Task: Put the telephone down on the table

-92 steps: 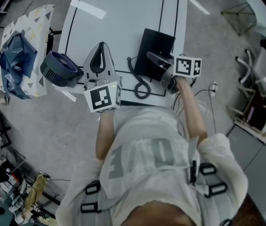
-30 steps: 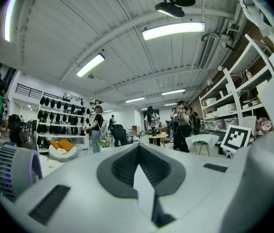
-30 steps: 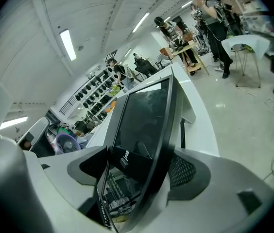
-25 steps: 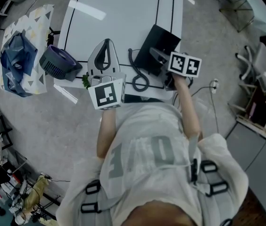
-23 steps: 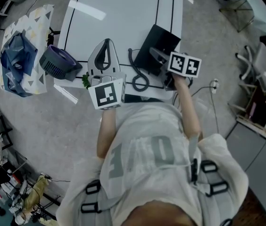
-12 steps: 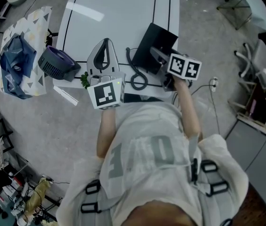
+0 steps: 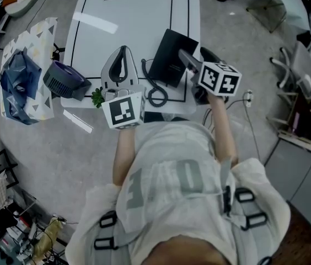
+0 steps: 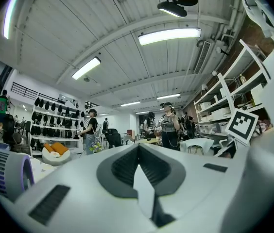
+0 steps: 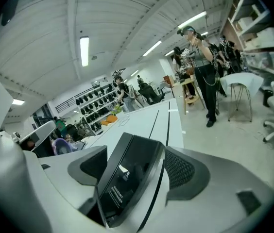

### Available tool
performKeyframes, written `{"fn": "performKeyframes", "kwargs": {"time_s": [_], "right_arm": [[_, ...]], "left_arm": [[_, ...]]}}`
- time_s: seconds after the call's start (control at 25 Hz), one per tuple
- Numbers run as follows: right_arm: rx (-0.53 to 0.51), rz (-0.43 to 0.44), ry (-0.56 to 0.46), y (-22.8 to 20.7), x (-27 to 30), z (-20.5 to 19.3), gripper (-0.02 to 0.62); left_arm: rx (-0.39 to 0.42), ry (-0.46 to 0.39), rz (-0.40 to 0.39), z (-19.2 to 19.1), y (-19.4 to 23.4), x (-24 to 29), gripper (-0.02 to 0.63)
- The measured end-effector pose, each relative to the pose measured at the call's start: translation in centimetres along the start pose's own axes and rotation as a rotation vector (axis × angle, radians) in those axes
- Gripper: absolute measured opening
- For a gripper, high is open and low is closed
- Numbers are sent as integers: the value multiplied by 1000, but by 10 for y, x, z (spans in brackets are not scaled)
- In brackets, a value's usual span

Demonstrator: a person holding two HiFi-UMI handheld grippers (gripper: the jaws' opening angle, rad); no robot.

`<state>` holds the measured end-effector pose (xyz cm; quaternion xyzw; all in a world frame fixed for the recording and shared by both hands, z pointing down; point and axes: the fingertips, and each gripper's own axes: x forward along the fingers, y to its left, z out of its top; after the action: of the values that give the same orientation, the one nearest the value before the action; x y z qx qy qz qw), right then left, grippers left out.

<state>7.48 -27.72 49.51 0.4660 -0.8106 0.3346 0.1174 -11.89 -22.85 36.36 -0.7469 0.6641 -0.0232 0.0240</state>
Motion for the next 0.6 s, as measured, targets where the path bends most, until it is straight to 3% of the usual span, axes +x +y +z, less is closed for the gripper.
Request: {"fn": "performKeyframes", "kwargs": {"time_s": [0.12,0.32,0.36,0.4,0.44,0.6], "right_arm": [[-95,-23,-81,4,-13,25,336],[-219,27,-226,35,-37,56,321],[-247,7,-259,38,-43,60,238],[-276,-21,-293,41,-48,64,112],[-305,-44,-324,44,-54,68,58],[-366,-47,-403,63,-68,75,14]], "left_arm": [[-18,-22,7,9,-6,-1,8],[-4,-47,1,23,-12,-3,8],[-2,-53,1,25,-13,-4,8],[0,-58,0,28,-15,-5,8],[3,-63,-1,30,-16,-6,8],[13,-78,-8,39,-22,-10,8]]}}
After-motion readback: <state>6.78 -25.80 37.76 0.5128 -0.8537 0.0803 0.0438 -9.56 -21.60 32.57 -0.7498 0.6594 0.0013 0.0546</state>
